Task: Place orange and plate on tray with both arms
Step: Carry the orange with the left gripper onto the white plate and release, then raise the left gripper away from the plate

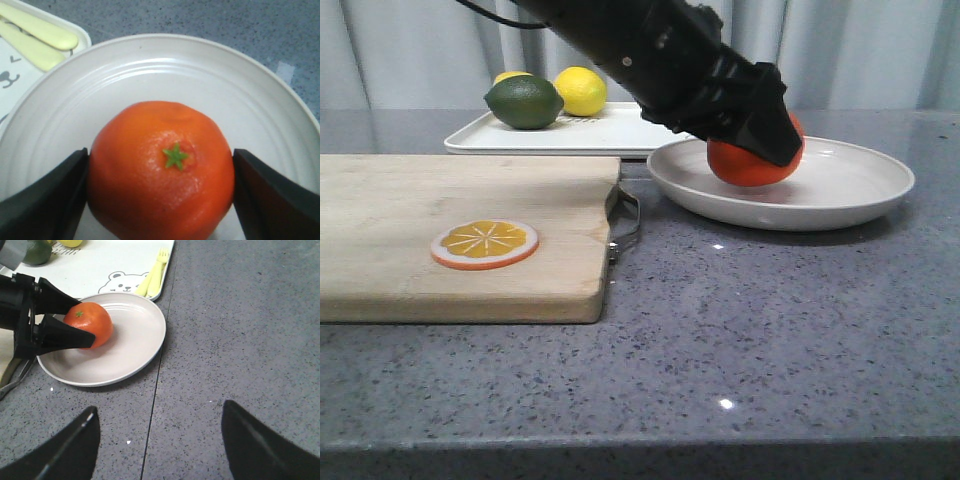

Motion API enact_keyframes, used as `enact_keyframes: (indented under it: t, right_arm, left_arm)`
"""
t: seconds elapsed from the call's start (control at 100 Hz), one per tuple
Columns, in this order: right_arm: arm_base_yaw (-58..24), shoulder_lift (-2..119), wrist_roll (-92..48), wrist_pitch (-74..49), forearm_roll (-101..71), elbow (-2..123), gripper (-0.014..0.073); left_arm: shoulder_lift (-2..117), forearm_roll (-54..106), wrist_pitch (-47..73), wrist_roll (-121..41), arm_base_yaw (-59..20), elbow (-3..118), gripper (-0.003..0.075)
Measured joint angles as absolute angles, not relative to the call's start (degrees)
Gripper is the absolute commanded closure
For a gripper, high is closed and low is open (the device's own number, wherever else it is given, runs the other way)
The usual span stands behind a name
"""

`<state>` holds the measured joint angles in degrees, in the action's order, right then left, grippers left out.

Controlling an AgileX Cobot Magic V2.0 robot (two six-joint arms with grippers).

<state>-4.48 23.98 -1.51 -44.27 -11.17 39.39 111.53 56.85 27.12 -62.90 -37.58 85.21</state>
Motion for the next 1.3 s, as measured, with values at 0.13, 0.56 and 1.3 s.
enact_keyframes:
  t: [0.13,0.56,1.3]
  right_arm:
    - [-4.5,24.0,-1.5,-44.3,-11.2,39.4,0.0071]
    - [-4.5,24.0,-1.5,-44.3,-11.1,39.4,0.0071]
    - [-4.5,24.0,-1.5,-44.3,-10.6,39.4,0.0071]
  left_arm:
    - [111.6,56.6,27.1,-62.6,-37.6,85.2,0.0434]
    - [111.6,55.8,29.1,-62.4,-37.6,85.2,0.0080]
    - [90.9,52.6,32.3,-59.1,-31.4,78.9,0.0082]
